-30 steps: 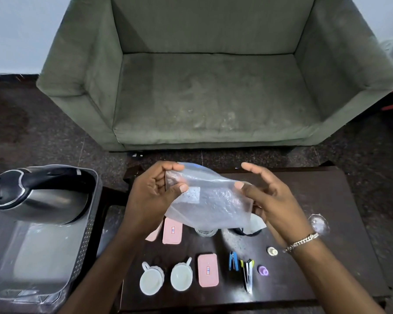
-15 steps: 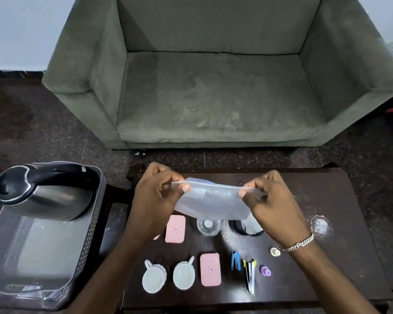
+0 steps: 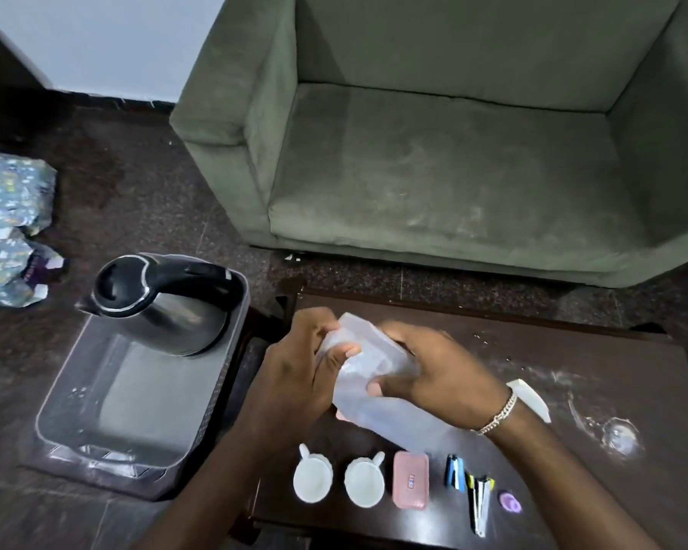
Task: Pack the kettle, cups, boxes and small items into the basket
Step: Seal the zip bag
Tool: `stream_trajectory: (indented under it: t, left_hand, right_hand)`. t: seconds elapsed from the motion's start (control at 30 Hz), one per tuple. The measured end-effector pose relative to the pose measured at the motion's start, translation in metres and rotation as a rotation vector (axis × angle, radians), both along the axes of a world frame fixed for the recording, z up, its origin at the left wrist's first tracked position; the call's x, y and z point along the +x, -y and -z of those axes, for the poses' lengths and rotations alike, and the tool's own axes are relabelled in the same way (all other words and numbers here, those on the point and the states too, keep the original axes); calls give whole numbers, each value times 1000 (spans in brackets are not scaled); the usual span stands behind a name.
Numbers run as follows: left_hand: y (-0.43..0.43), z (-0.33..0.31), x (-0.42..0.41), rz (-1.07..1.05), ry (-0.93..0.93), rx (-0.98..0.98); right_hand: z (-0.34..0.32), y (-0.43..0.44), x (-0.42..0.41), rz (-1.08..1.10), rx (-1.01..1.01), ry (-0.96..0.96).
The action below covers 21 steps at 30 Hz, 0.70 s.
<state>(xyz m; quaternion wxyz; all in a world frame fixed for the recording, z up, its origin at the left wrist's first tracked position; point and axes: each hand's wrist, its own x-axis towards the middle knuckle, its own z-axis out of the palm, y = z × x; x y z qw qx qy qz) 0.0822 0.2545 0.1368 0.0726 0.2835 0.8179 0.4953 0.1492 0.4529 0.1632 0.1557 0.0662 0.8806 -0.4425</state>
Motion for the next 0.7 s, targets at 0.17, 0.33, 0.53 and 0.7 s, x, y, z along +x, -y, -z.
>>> stream_trajectory:
  t: [0.17,0.33,0.53,0.7]
  left_hand:
    - [47,15,-25,268,16,-78]
    - [110,29,-43,8,246,-1]
    - [199,44,-68,-188,353,-50]
    - [266,76,-87,-357,312,-304]
  right_hand:
    - [13,15,-21,-41,-153,10]
    - [33,32,-34,-35,-235,93]
    - [77,119,-53,156,-564,-46]
    - [116,205,-87,65,-185,-117]
